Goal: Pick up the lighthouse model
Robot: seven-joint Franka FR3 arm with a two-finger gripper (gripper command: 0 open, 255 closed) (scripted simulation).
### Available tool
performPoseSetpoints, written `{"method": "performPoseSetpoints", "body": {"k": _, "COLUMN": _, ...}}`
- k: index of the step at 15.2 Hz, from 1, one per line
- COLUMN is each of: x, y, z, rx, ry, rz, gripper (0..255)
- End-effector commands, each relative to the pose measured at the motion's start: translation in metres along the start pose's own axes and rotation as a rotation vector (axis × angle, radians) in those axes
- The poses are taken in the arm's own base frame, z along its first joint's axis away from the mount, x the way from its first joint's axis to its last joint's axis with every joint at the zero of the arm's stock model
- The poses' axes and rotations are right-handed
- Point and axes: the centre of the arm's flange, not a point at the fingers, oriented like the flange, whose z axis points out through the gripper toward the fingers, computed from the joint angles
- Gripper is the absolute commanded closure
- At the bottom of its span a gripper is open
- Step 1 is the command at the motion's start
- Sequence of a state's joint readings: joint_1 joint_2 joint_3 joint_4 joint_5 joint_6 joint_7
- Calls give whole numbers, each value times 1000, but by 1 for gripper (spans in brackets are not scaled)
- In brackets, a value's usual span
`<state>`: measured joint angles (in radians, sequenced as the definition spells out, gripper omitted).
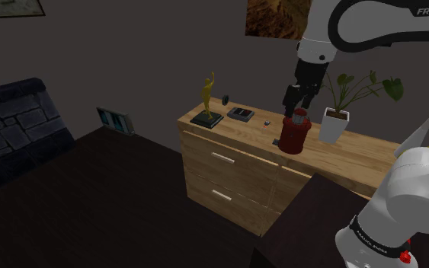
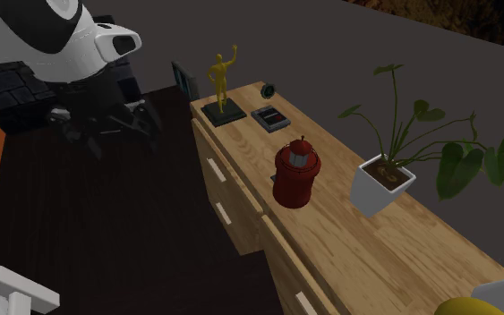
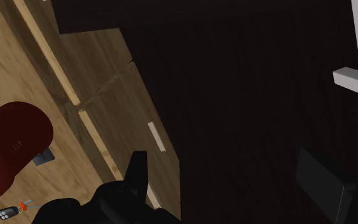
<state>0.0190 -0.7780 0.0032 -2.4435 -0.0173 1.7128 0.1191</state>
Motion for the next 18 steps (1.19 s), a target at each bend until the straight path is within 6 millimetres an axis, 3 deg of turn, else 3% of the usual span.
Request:
{"method": "performPoseSetpoints", "body": {"k": 1, "x": 0, "y": 0, "z": 0, "rx": 0, "ry": 0, "rz": 0, "gripper": 0}}
{"method": "performPoseSetpoints", "body": {"k": 18, "x": 111, "y": 205, "z": 71, "rx": 30, "ry": -302, "rz": -197, "gripper": 0}}
